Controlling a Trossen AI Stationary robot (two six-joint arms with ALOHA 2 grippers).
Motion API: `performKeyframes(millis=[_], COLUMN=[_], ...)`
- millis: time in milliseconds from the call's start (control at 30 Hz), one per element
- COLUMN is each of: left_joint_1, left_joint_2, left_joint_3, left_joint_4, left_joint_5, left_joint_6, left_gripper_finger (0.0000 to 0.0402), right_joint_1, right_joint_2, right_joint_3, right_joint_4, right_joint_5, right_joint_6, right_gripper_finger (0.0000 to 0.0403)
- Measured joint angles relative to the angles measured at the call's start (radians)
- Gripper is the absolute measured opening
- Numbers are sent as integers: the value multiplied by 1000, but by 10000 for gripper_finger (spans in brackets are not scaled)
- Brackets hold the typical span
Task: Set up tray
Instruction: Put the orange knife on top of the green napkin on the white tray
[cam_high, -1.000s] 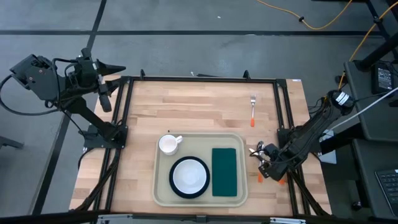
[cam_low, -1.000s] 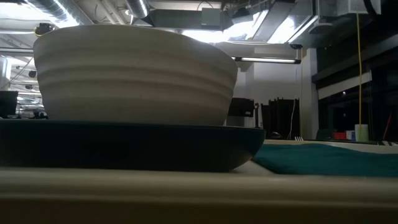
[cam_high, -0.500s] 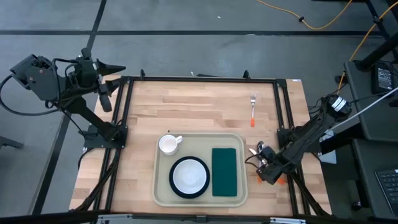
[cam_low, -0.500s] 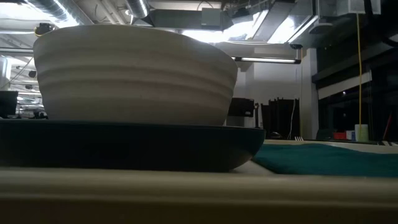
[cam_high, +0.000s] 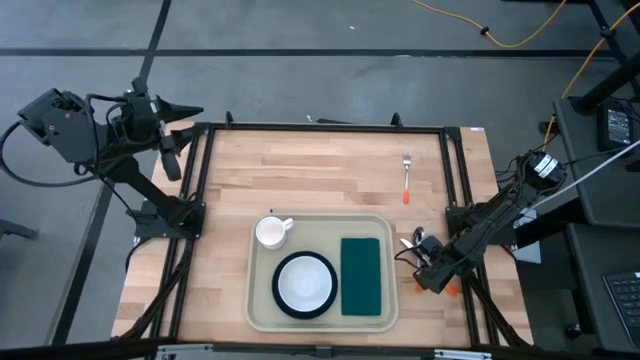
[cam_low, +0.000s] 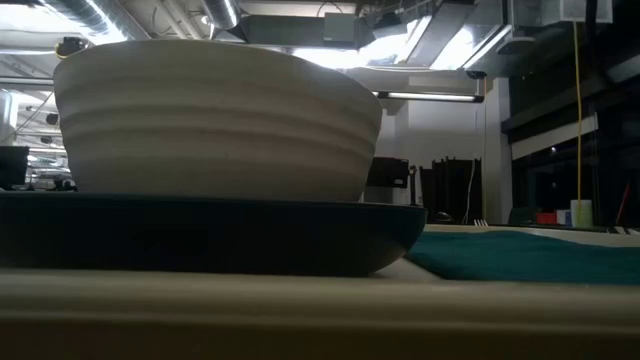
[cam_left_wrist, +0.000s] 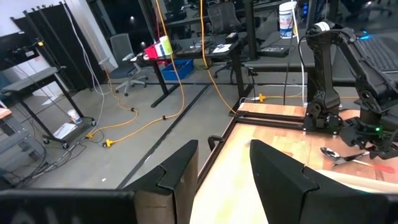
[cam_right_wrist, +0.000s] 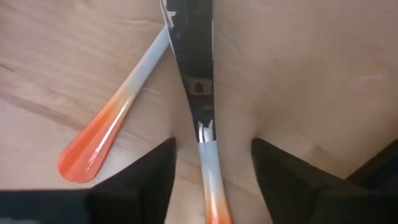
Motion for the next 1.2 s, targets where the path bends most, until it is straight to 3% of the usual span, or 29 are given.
performKeyframes(millis=[433, 767, 1200], left_joint_1=[0, 0, 0], left_joint_2=[4, 4, 4], left_joint_3=[0, 0, 0], left_joint_4=[-1, -1, -5], left_joint_5=[0, -10, -10], left_joint_6=[11, 20, 22], left_gripper_finger=[141, 141, 141], right_joint_1=[-28, -28, -29], right_joint_2=[1, -1, 5], right_joint_3=[-2, -1, 111], right_joint_4=[14, 23, -26], right_joint_5=[-1, 7, 56], right_joint_6=[-4, -1, -1], right_gripper_finger=[129, 38, 38])
